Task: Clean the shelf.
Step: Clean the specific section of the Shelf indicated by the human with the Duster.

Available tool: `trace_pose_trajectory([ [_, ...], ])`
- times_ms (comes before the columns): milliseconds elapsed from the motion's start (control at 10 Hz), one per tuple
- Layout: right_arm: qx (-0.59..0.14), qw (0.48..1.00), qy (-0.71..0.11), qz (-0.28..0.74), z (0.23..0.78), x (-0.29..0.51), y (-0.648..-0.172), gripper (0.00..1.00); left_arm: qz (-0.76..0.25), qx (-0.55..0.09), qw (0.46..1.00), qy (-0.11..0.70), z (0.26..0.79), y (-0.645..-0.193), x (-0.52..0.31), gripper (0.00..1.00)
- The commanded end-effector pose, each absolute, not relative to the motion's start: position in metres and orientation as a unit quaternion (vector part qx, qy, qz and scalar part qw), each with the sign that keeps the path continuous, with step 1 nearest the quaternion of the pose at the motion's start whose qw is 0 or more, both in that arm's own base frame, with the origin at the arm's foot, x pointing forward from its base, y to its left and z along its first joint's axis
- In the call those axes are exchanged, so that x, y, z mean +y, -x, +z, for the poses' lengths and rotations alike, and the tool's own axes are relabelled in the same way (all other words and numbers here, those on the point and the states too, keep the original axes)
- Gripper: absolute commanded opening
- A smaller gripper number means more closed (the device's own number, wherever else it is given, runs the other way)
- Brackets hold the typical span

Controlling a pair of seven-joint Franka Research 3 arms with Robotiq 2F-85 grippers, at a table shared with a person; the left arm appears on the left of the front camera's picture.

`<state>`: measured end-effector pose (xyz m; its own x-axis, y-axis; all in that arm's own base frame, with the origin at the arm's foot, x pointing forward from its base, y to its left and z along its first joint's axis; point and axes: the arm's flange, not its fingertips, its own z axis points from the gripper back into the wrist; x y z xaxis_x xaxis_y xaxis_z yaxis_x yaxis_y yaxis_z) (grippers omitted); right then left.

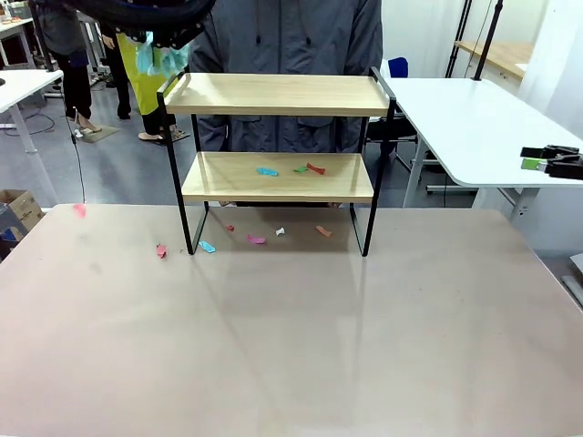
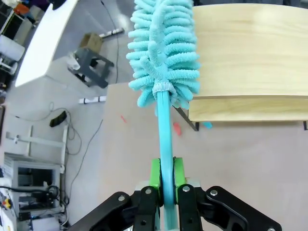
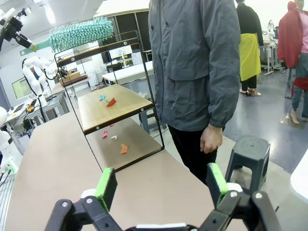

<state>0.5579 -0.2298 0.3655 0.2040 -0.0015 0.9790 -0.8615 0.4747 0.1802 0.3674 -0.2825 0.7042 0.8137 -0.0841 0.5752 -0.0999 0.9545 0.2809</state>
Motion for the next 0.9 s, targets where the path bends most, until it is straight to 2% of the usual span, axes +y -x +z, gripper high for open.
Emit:
trace_pose_trajectory([
  [0, -0.544, 0.664, -0.397, 0.324, 0.369, -0.227, -0.558, 1.0, 0.02, -0.289, 0.939, -0.185, 0.697, -0.375, -0.27, 0.13],
  [300, -0.544, 0.664, -0.397, 0.324, 0.369, -0.227, -0.558, 1.0, 0.016, -0.288, 0.943, -0.168, 0.696, -0.375, -0.274, 0.13],
  [500, -0.544, 0.664, -0.397, 0.324, 0.369, -0.227, -0.558, 1.0, -0.069, -0.288, 0.954, -0.05, 0.727, -0.362, -0.259, 0.13],
  [600, -0.544, 0.664, -0.397, 0.324, 0.369, -0.227, -0.558, 1.0, -0.148, -0.272, 0.951, 0.018, 0.741, -0.353, -0.24, 0.13],
  [800, -0.544, 0.664, -0.397, 0.324, 0.369, -0.227, -0.558, 1.0, -0.218, -0.256, 0.939, 0.071, 0.76, -0.336, -0.208, 0.13],
])
